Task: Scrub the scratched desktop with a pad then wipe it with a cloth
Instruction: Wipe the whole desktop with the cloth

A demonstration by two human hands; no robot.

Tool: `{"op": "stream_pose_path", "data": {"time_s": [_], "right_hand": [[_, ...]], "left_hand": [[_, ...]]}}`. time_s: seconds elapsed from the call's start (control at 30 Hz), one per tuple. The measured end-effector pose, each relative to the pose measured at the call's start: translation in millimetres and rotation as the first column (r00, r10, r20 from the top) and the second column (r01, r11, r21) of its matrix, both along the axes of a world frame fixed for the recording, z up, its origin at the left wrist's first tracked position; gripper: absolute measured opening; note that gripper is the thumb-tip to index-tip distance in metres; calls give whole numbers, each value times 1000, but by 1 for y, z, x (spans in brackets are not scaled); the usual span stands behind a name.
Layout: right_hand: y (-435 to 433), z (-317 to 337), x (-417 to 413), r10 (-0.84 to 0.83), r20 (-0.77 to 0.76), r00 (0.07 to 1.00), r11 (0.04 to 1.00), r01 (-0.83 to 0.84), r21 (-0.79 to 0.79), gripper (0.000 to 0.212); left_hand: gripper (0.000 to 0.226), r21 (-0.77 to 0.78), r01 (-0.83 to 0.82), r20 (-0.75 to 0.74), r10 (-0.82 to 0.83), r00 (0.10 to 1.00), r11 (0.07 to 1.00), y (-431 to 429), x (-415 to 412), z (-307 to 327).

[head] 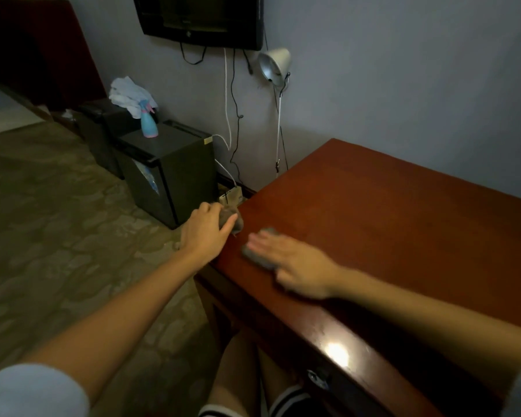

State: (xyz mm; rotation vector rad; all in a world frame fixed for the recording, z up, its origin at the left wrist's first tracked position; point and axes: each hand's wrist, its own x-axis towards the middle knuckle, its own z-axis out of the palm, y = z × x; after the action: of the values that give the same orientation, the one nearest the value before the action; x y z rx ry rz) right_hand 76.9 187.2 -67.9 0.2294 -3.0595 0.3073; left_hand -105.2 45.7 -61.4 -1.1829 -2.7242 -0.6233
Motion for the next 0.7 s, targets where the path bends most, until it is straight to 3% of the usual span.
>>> {"op": "stream_pose_path", "data": {"time_s": [0.1,0.17,0.23,0.33,0.43,0.5,0.6,0.7], "right_hand": [[74,13,-2,-365,83,927,931,362,44,74],[96,17,-5,-465,113,878,885,455,101,75],[81,12,-7,-422,86,902,903,410,129,81],[8,0,9,-136,22,991,990,135,40,78],[-52,-2,32,132,25,991,991,-131,-19,70],[-58,-3,36,203,22,979,978,-201,-52,65],[-20,0,26,78,6,997,993,-77,-88,70],[53,6,15,-269,40,962,962,271,-46,73]], "left_hand": [[45,-65,2,-46,-5,999,998,-3,0,-7],[47,-97,-8,-73,0,997,995,-6,0,-9],[48,-141,-27,-94,14,995,990,-4,1,-9],[50,-238,-71,-100,49,994,969,4,6,-8],[52,-299,-115,-116,83,990,947,13,10,-6],[53,-294,-119,-163,73,984,948,16,13,-3],[54,-263,-86,-171,41,984,961,19,19,2],[54,-249,-28,-143,-8,990,968,22,23,4]]}}
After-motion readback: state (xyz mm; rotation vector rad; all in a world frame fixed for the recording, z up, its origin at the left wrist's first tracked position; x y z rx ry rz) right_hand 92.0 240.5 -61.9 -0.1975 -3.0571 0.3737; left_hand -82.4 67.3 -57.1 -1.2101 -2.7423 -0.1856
